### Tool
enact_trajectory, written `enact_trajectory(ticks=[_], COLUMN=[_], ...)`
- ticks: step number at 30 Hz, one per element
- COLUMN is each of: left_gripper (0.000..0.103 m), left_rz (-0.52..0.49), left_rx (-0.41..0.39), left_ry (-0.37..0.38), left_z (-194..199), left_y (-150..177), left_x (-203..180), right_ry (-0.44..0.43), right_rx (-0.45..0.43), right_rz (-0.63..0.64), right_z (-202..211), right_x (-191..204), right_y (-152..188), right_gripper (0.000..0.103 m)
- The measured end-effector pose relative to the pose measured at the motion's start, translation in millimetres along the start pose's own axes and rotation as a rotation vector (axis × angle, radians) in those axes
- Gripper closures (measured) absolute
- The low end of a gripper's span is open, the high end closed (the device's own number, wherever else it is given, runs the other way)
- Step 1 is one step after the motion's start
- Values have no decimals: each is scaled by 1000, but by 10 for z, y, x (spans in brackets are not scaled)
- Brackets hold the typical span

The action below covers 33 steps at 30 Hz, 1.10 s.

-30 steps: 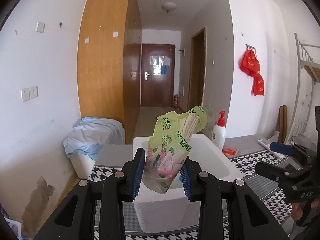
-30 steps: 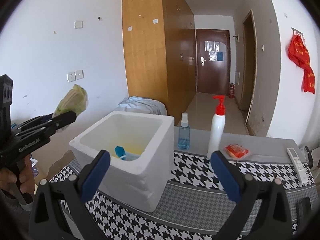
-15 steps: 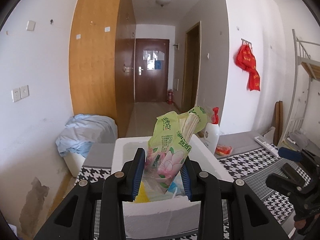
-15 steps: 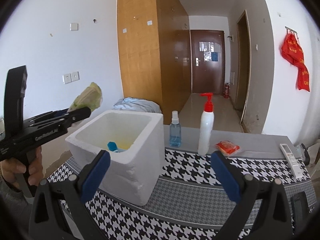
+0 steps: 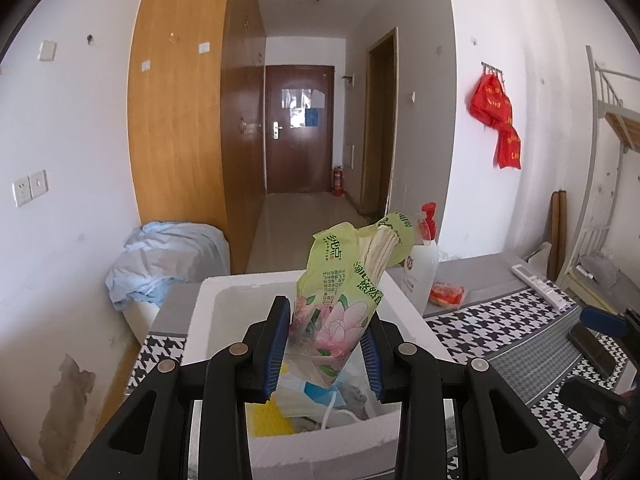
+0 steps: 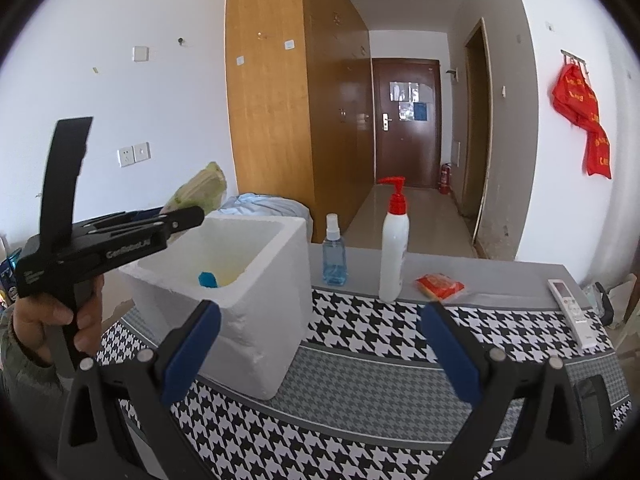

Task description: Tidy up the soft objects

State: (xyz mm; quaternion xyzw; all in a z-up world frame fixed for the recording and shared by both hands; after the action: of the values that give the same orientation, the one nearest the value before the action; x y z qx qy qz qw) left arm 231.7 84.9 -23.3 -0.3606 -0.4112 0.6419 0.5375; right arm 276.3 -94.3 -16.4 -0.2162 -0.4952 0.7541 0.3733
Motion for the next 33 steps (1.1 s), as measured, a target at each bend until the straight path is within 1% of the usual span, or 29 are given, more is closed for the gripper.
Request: enact_trajectory(ticks=[7,8,9,10,11,12,14,18,21,27,33], left_gripper=[65,62,52,45,30,19,14,5,1,1,1], left_rz=[-18,-16,-16,-14,-11,-12,-16,-20,-20,-32,-24], left_rx=[23,26,29,29,23,12,-16,-34,-54,-73,-99], left_ry=[-14,-19,-22,-23,-26,-34,-63,-58,-67,-64,-64], left_z=[-158,-165,-176,-178,-161,-141,-91,-17,70,227,427], left_y=[15,23,25,29,32,28,13,12,21,48,56], left_x=[-66,-63,-60,-60,-60,-58,-51,-81,-91,-112,-110], right_ry=[15,14,16,19,20,20,20,20,18,17,19], right_rx=[-5,-5,-5,-5,-5,-4,-3,-6,-14,-27,-46], right_rz=[-11,-17,-21,-21,-21,-21,-22,-23,-24,-17,-15], right_z=[50,56,56,59,60,58,58,88,127,216,321], right_x=[-73,-93,-104,-112,-118,-127,-130,-134,-126,-78,-19], right_y=[51,54,53,55,59,60,63,66,61,71,50], right_gripper=[1,1,1,1,1,1,1,1,1,1,1])
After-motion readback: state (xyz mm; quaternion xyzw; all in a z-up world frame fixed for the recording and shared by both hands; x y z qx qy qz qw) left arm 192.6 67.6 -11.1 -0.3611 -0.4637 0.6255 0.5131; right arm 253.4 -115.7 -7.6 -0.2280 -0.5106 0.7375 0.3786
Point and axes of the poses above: each gripper's, at about its wrist camera, not at the fingertips, and z roughly against the way its jaws point, x to its left, y to its underside, the point moved 6 cm from there along -z, roughly the way its jaws point, and after that the axes turned 2 degrees about -x, right-handed, at the moved point
